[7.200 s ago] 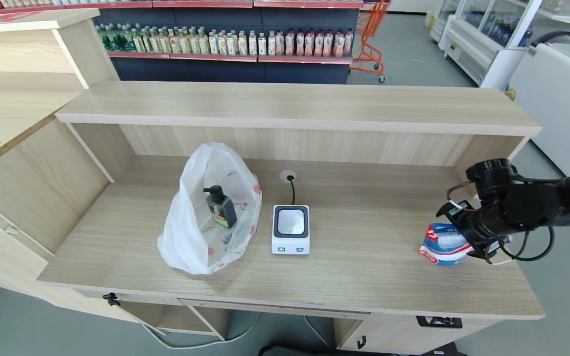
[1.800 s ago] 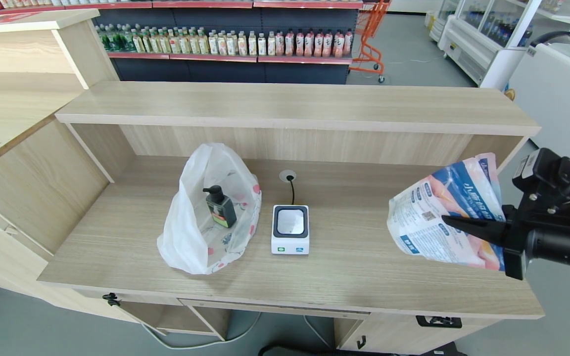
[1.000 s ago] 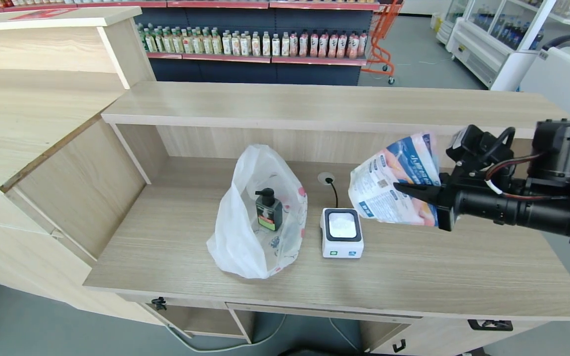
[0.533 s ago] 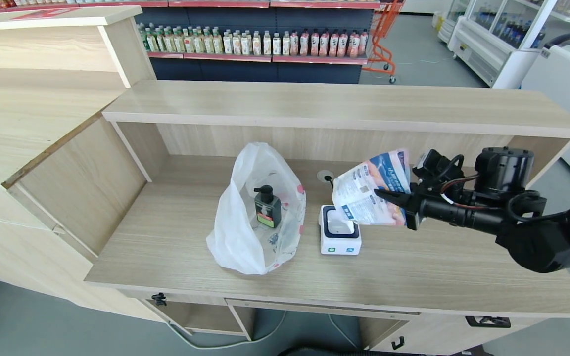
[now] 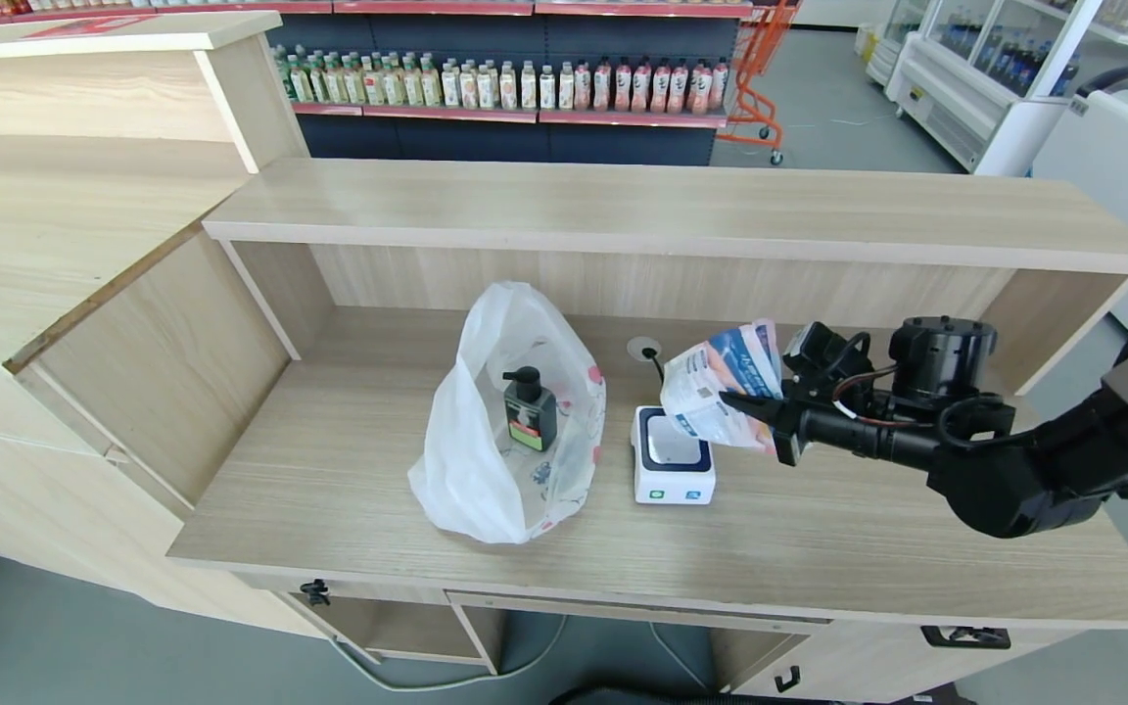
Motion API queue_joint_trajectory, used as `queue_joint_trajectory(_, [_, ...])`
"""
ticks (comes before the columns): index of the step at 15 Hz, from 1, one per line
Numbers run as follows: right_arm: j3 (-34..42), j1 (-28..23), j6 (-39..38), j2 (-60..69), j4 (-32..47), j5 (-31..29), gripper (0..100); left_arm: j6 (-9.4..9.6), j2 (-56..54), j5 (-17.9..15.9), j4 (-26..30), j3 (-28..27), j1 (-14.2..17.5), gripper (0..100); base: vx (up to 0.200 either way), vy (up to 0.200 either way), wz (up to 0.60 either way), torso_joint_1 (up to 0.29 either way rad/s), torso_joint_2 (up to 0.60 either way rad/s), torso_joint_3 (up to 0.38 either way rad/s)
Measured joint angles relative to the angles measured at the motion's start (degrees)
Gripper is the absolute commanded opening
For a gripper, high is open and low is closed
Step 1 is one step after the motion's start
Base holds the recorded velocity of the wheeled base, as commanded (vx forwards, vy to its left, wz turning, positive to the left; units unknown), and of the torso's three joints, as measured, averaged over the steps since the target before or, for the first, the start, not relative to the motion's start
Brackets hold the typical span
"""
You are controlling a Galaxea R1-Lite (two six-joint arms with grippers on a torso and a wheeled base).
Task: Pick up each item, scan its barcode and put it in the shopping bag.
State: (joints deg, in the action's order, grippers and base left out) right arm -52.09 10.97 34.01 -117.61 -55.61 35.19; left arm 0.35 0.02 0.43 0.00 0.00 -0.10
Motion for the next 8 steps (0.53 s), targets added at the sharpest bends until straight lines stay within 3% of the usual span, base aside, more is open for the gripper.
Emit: queue_joint_trajectory(8, [-4.4,2.9,0.0,-2.3,0.0,-0.1,0,0.0,0.0,0.0,0.0,0.0,0.0,100,0.0,0.0,0.0,0.0,0.0,0.0])
